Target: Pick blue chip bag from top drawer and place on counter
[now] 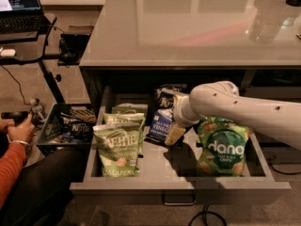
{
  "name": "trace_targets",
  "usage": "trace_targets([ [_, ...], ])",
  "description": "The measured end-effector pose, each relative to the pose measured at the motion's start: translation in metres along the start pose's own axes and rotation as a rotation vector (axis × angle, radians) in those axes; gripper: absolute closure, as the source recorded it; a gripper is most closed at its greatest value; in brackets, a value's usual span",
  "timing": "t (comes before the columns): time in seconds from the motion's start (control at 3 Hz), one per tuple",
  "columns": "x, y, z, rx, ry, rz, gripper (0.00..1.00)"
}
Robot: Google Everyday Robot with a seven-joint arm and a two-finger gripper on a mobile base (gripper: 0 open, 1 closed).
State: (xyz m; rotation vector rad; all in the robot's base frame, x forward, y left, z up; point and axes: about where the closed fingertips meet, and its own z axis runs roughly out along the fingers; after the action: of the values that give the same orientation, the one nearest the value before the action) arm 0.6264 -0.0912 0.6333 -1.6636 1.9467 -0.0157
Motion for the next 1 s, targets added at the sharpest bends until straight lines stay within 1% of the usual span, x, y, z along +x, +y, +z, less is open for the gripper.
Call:
trace_targets([
  [0.33,0.0065,-0.0008,0.0100,-0.014,-0.009,0.002,0.00],
  [0.67,0.0065,-0.0008,0.0100,-0.014,-0.009,0.002,0.18],
  [1.0,0.0065,-0.0008,0.0101,-0.014,-0.009,0.002,0.43],
])
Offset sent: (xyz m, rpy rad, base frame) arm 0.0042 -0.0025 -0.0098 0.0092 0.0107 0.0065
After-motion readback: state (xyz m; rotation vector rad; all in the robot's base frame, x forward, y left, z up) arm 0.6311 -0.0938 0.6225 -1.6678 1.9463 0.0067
